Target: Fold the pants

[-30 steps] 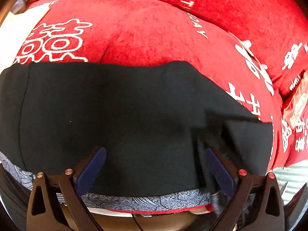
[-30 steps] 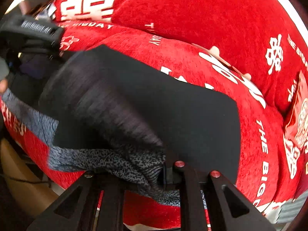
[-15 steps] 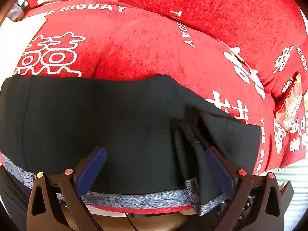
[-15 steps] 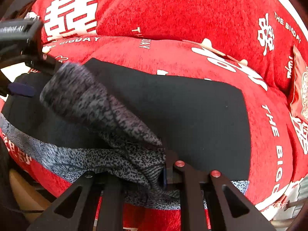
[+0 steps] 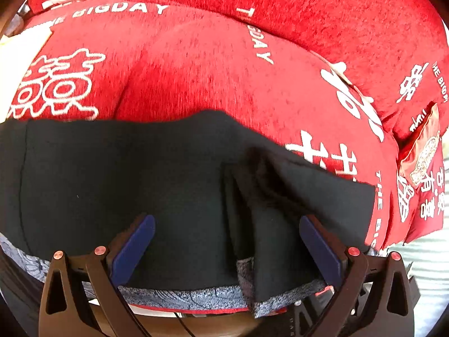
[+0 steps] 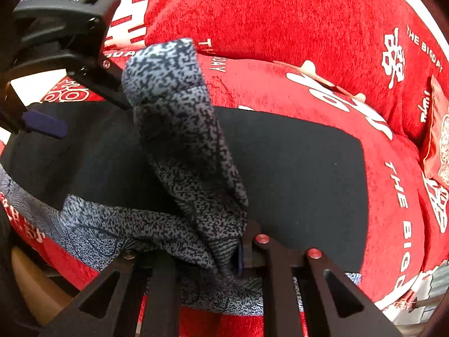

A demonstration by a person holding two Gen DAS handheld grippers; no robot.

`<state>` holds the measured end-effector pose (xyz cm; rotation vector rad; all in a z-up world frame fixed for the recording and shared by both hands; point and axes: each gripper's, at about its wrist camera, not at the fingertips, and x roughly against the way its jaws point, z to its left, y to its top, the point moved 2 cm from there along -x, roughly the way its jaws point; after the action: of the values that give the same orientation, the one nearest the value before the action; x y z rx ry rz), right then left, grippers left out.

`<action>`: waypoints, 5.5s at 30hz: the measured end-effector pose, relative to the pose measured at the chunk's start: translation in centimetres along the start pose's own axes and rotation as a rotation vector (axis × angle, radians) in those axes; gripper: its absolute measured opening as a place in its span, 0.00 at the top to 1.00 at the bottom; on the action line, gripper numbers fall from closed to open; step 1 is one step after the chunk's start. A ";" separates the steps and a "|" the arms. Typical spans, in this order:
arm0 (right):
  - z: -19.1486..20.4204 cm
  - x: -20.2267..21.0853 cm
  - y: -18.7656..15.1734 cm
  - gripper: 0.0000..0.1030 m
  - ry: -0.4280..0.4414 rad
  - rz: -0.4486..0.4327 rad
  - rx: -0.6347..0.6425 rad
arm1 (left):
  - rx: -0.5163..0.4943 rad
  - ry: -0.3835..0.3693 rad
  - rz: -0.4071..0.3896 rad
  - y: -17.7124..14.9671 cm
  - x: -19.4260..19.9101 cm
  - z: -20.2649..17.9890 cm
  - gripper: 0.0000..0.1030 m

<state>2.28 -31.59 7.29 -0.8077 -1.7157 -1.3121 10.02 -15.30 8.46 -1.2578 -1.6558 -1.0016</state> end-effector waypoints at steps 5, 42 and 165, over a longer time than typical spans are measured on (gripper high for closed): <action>0.7 -0.3 0.5 0.77 -0.030 0.031 0.051 | -0.038 -0.022 -0.047 2.1 2.0 -2.0 0.00; -14.2 1.0 -4.3 0.21 0.551 0.188 -0.550 | -0.200 0.140 0.023 -5.4 -1.9 -0.9 0.00; 27.1 -8.0 12.5 0.43 0.751 0.378 0.823 | 0.075 0.054 -0.152 -8.4 4.0 26.3 0.00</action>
<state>10.76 -2.34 2.30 -0.0986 -1.2178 -0.4509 -2.42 8.77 1.80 -1.0592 -1.7508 -1.0457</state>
